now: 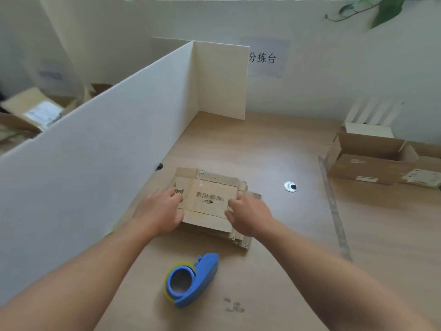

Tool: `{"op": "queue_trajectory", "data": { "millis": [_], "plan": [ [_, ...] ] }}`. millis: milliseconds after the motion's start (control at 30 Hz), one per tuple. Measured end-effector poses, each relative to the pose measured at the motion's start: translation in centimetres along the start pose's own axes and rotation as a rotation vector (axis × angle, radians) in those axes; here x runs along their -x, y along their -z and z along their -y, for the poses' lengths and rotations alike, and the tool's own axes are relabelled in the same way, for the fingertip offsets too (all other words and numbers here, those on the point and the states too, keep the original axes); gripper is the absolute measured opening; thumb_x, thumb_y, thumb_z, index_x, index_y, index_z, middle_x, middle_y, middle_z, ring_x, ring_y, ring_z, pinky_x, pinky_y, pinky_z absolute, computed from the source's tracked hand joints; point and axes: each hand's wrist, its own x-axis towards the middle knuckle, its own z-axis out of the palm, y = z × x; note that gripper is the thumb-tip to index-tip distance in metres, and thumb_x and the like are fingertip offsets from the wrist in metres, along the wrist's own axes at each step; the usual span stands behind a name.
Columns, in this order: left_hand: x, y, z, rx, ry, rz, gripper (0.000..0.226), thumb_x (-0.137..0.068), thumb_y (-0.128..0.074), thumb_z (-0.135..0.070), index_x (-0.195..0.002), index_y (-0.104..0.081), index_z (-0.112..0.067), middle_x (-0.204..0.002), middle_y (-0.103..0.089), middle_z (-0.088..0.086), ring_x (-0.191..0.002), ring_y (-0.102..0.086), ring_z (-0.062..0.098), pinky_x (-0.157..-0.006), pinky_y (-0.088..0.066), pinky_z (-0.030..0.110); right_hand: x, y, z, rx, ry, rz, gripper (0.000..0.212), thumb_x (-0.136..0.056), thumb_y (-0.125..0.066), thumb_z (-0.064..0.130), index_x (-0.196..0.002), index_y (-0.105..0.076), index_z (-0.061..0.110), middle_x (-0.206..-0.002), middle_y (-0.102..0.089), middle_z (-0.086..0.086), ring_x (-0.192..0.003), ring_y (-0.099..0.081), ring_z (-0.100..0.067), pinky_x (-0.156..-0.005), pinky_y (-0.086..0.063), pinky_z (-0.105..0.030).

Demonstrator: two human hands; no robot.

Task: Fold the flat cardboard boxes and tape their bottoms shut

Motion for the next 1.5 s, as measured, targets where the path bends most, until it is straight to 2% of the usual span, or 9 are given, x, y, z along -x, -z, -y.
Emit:
{"op": "queue_trajectory", "data": {
  "millis": [167, 367, 567, 733, 867, 967, 1133, 1300, 1500],
  "plan": [
    [-2.4, -3.1, 2.5, 0.122, 0.072, 0.055, 0.044, -0.096, -0.048, -0.044, -0.136, -0.050, -0.025, -0.134, -0.052, -0.005, -0.123, -0.048, 0.020, -0.099, -0.042, 0.034, -2.6, -3.3, 1.1, -0.080, -0.065, 0.148, 0.035, -0.102, -0.040, 0.040, -0.120, -0.054, 0.013, -0.129, -0.051, -0.014, -0.136, -0.039, -0.037, -0.085, -0.052, -0.046],
    [-8.5, -7.8, 4.7, 0.203, 0.060, 0.110, 0.042, -0.092, -0.047, -0.049, -0.126, -0.054, -0.026, -0.128, -0.055, -0.004, -0.115, -0.051, 0.022, -0.093, -0.044, 0.036, -6.9, -6.7, 0.0, -0.251, -0.348, 0.146, 0.038, -0.101, -0.039, 0.040, -0.129, -0.052, 0.017, -0.162, -0.020, -0.010, -0.127, -0.049, -0.031, -0.087, -0.045, -0.041],
    [-12.2, -10.6, 7.0, 0.227, 0.054, 0.143, 0.043, -0.092, -0.045, -0.049, -0.127, -0.052, -0.025, -0.131, -0.052, -0.001, -0.116, -0.049, 0.024, -0.095, -0.044, 0.038, -8.7, -9.9, 0.3, -0.444, -0.610, 0.088, 0.035, -0.097, -0.047, 0.042, -0.121, -0.052, 0.018, -0.150, -0.040, -0.007, -0.124, -0.044, -0.032, -0.100, -0.042, -0.044],
    [-12.9, -11.9, 7.1, 0.383, 0.104, 0.154, 0.069, -0.091, -0.052, -0.053, -0.147, -0.029, -0.019, -0.146, -0.037, 0.006, -0.129, -0.037, 0.029, -0.102, -0.041, 0.044, -9.4, -10.2, 0.9, -0.638, -0.775, -0.062, 0.070, -0.097, -0.052, 0.038, -0.158, -0.020, 0.026, -0.146, -0.044, -0.009, -0.135, -0.039, -0.028, -0.115, -0.029, -0.041],
    [-12.3, -11.9, 6.1, 0.545, 0.199, 0.197, 0.095, -0.085, -0.061, -0.062, -0.155, -0.016, -0.017, -0.151, -0.032, 0.013, -0.138, -0.027, 0.034, -0.112, -0.032, 0.047, -9.4, -10.2, 1.0, -0.828, -0.834, -0.118, 0.072, -0.091, -0.060, 0.037, -0.155, -0.029, 0.031, -0.140, -0.049, -0.004, -0.125, -0.050, -0.024, -0.109, -0.039, -0.042],
    [-11.6, -11.6, 5.8, 0.720, 0.264, 0.190, 0.105, -0.072, -0.062, -0.076, -0.154, -0.024, -0.021, -0.151, -0.038, 0.012, -0.139, -0.030, 0.035, -0.113, -0.032, 0.053, -8.3, -9.7, 0.1, -1.085, -0.944, -0.192, 0.057, -0.090, -0.065, 0.039, -0.142, -0.047, 0.024, -0.137, -0.050, -0.004, -0.120, -0.055, -0.023, -0.105, -0.044, -0.039],
    [-9.1, -9.6, 3.2, 0.936, 0.175, 0.176, 0.122, -0.053, -0.058, -0.090, -0.154, -0.023, -0.033, -0.151, -0.041, 0.004, -0.139, -0.037, 0.030, -0.111, -0.037, 0.055, -4.6, -8.4, -1.9, -1.269, -0.818, -0.304, 0.043, -0.092, -0.067, 0.035, -0.130, -0.056, 0.018, -0.117, -0.063, -0.007, -0.101, -0.064, -0.018, -0.085, -0.051, -0.034],
    [-5.5, -6.1, -1.7, 1.119, -0.034, 0.132, 0.118, -0.055, -0.071, -0.074, -0.151, -0.007, -0.051, -0.157, -0.031, -0.003, -0.141, -0.036, 0.020, -0.113, -0.036, 0.052, 1.5, -6.0, -3.9, -1.517, -0.703, -0.427, 0.026, -0.096, -0.064, 0.026, -0.119, -0.054, 0.020, -0.122, -0.064, -0.009, -0.101, -0.065, -0.016, -0.097, -0.051, -0.047],
    [0.6, -4.3, -7.3, 1.103, -0.300, 0.105, 0.115, -0.060, -0.076, -0.052, -0.142, 0.002, -0.067, -0.141, -0.035, -0.029, -0.126, -0.042, -0.009, -0.100, -0.040, 0.025, 11.2, -3.5, -7.9, -1.459, -0.470, -0.355, 0.067, -0.094, -0.062, 0.047, -0.148, -0.022, 0.055, -0.133, -0.049, 0.014, -0.113, -0.059, -0.009, -0.084, -0.056, -0.037]
  ]
}}
